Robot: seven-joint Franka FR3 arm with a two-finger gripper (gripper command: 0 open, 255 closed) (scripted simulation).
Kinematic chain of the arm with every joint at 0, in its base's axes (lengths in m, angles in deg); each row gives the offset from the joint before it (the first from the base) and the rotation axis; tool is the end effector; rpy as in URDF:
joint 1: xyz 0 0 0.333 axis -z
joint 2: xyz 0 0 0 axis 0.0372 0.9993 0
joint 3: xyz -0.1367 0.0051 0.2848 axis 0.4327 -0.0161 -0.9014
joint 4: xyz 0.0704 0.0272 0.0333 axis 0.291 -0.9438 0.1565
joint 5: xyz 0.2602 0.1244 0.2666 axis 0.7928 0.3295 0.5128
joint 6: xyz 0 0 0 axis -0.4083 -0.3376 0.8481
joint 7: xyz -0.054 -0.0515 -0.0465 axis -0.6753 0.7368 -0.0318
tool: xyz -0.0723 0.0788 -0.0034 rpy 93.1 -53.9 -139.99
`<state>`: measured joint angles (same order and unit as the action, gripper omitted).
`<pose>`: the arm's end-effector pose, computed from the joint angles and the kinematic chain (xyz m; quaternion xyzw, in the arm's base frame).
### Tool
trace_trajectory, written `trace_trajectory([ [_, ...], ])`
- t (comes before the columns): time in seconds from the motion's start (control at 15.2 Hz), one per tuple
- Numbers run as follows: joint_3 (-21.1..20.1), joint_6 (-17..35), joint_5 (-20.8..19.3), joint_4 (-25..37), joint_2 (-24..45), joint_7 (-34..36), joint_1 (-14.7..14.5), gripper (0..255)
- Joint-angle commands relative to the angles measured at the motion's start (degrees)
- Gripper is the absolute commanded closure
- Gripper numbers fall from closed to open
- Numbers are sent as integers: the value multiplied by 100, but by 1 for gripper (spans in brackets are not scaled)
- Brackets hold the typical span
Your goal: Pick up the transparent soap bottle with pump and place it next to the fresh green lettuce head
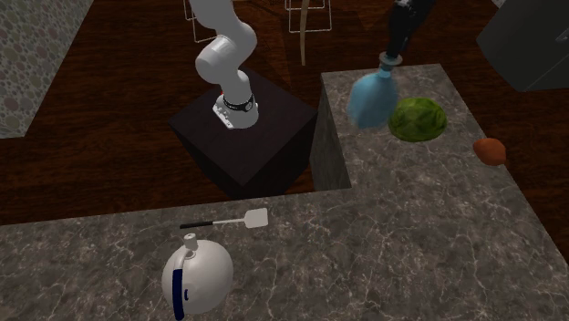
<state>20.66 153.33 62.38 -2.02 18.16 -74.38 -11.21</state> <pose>0.4879 0.0659 0.7221 0.9965 -0.0297 0.0468 0.0632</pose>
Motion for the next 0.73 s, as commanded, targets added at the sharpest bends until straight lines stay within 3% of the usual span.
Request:
trace_trajectory([
  [0.0,-159,-34,3,-100,-99,283,-115,255],
  [0.66,-1033,-335,42,98,10,1735,-717,255],
])
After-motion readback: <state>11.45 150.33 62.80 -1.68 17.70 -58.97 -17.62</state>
